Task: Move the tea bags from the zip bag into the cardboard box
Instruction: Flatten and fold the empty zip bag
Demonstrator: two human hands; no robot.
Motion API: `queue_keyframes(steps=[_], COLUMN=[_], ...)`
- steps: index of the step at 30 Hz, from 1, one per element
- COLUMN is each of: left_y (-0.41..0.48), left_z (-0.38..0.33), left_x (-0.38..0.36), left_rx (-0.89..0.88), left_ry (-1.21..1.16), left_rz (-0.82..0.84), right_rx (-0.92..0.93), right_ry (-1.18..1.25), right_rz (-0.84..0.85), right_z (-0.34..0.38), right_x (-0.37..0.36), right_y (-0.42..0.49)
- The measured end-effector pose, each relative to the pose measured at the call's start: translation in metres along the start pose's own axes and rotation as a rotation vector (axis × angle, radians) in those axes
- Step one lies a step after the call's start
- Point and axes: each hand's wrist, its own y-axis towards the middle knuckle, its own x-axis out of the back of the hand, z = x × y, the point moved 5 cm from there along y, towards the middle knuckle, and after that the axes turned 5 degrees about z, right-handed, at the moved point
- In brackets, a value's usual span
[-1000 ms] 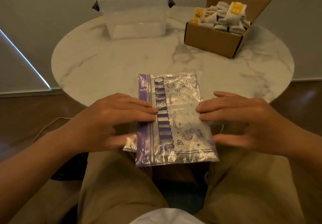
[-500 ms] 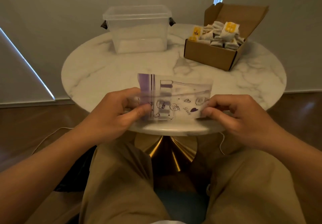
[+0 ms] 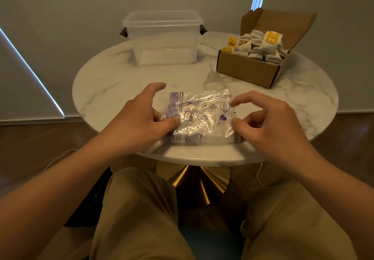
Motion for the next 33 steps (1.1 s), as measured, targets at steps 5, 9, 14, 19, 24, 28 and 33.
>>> queue_keyframes(steps=[5,9,14,19,24,28,33], left_y=[0.002,0.005,0.008,0.011,0.008,-0.002,-0.004], left_z=[-0.006,-0.003,-0.01,-0.011,-0.015,-0.036,-0.025], left_x=[-0.002,-0.005,-0.007,-0.01,-0.007,-0.017,-0.046], left_rx=[-0.067,-0.113,-0.111,-0.084,-0.092,-0.424,-0.348], left_ry=[0.183,0.346,0.52,0.577,0.636,0.675,0.715], left_rz=[0.111,0.157,0.223,0.306,0.228,0.144,0.504], right_rx=[-0.029,0.004,0.086,0.176,0.152,0.156,0.166], right_ry=[-0.205,-0.327,-0.538,-0.569,-0.606,-0.649,-0.658], right_rz=[0.125,0.172,0.156,0.32,0.548,0.591,0.603], right_z=[-0.001,-0.003,0.012,0.032,0.021,0.011,0.008], right_x=[-0.009,-0.012,-0.014,-0.027,-0.041,-0.047,-0.049], right_y=[0.002,0.004,0.009,0.013,0.008,0.009,0.009])
